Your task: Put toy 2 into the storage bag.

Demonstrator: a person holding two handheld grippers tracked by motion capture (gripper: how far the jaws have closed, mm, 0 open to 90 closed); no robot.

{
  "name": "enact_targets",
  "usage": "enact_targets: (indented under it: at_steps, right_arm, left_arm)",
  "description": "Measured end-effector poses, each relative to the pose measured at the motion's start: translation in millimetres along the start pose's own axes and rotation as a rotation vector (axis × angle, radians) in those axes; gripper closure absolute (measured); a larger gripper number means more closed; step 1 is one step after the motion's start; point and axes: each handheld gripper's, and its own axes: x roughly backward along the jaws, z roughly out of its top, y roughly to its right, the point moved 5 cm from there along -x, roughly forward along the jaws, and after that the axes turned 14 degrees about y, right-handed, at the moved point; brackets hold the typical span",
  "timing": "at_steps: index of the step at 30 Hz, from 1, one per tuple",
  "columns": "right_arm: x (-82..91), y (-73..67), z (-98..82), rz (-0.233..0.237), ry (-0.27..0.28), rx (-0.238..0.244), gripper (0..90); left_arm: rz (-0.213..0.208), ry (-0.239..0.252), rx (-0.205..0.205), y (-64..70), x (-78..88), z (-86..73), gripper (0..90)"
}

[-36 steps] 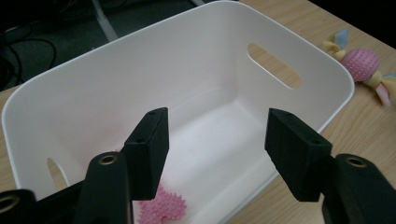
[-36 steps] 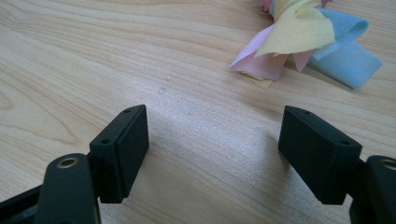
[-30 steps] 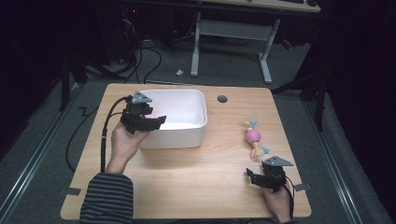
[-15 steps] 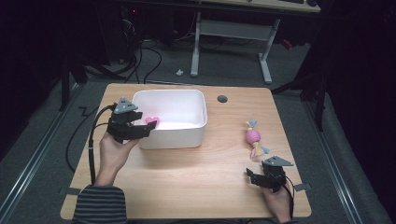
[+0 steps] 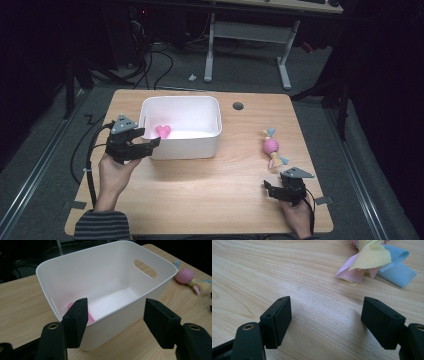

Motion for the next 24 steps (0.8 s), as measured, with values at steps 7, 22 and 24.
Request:
enact_targets:
  at_steps: [7,22,24]
  right_arm:
    - [0.0,0.0,0.0,-0.001,0.0,0.0,24.5]
    - [0.0,-0.3,0.1,-0.004,-0.001,-0.004,24.6]
    - [0.0,-0.3,0.1,-0.004,-0.001,-0.004,24.7]
  left_arm:
    - [0.002,0.009,0.02,-2.3,5.5,-14.1,36.4]
    - [-0.008,0.016,0.09,-6.8,11.3,-49.9,36.0]
    - [-0.01,0.014,0.099,-6.9,10.5,-54.8,35.9]
